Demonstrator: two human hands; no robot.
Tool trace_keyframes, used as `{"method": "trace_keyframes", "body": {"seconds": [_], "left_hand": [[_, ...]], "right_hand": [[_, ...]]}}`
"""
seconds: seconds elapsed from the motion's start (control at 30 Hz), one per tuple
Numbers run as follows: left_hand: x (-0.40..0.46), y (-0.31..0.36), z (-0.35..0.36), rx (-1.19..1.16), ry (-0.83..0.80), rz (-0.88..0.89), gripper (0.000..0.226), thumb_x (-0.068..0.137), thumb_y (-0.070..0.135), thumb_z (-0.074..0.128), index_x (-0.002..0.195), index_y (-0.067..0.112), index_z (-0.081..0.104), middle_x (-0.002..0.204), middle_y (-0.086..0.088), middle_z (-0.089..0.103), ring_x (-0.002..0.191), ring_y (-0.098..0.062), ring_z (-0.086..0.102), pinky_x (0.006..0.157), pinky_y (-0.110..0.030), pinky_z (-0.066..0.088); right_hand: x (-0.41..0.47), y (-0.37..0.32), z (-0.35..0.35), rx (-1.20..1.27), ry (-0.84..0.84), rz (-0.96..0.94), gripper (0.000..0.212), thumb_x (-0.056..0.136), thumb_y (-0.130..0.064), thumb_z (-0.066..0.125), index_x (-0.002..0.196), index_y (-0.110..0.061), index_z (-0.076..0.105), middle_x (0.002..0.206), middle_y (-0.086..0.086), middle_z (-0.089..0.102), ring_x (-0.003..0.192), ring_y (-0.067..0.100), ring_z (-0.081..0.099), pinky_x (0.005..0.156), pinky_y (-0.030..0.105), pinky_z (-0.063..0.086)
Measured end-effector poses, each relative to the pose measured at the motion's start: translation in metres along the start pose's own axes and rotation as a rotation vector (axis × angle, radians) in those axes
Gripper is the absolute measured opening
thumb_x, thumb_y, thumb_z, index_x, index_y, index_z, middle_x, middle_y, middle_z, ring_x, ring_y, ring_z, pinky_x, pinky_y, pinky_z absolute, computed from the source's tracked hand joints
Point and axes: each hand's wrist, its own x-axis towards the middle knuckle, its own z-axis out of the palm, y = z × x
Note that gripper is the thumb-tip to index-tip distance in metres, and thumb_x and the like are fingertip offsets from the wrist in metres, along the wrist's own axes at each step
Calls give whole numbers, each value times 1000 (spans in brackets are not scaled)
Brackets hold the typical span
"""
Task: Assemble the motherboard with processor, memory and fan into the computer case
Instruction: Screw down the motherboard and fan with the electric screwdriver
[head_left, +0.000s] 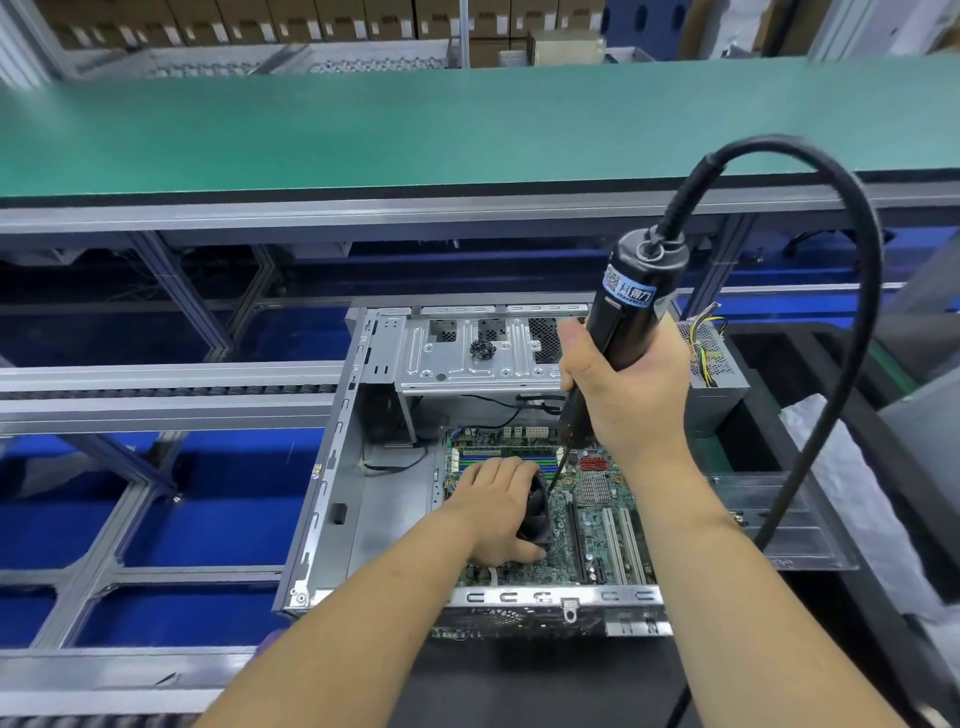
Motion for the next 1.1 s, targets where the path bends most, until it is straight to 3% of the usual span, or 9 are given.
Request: {"method": "trace_keyframes", "body": {"seconds": [0.17,0.3,0.63,0.8,0.9,1.0,1.1], "left_hand": [[1,-2,1,-17,-5,9,103,83,65,63,154,16,6,157,-4,16,145,-27,13,120,-44,9],[1,-3,1,-21,-5,11,104,82,65,63,154,16,6,158,-3,15,145,-27,12,120,-44,9],[0,0,0,-3,4,5,103,83,64,63,155,16,7,159,-4,15,146,-27,12,121,-45,9],[0,0,0,-9,7,2,104,82,64,64,155,16,7,159,-4,15,147,-28,12,121,-44,9],[0,-1,0,-9,4,0,104,82,64,64,155,16,7,159,-4,15,146,-27,13,120,-44,9],[0,0,-1,6,-2,3,104,83,64,63,155,16,7,159,-4,15,146,-28,12,120,-45,9],[-2,3,-4,52,-12,0,102,85,66,59,155,14,5,160,-5,14,147,-28,11,121,-47,7]], "right_hand": [[4,0,0,15,22,21,53,77,-46,74,80,1,49,69,22,57,64,42,55,64,57,48],[4,-1,-2,3,61,11,42,77,-45,75,79,-13,49,68,25,56,62,44,54,61,56,48],[3,-2,0,19,-4,2,53,76,-46,76,86,-1,51,71,24,57,66,41,56,67,54,51],[3,-5,1,-13,30,9,42,77,-46,76,82,-11,53,71,22,58,67,41,57,68,56,50],[4,-8,1,-15,63,-2,27,76,-45,77,81,-31,54,71,23,58,66,43,56,68,58,50],[3,-8,-1,-31,86,-10,31,75,-47,78,81,-31,52,71,24,58,65,43,56,66,56,51],[3,-11,0,-20,91,-19,29,72,-52,81,80,-42,55,73,25,58,67,44,56,66,55,52]]}}
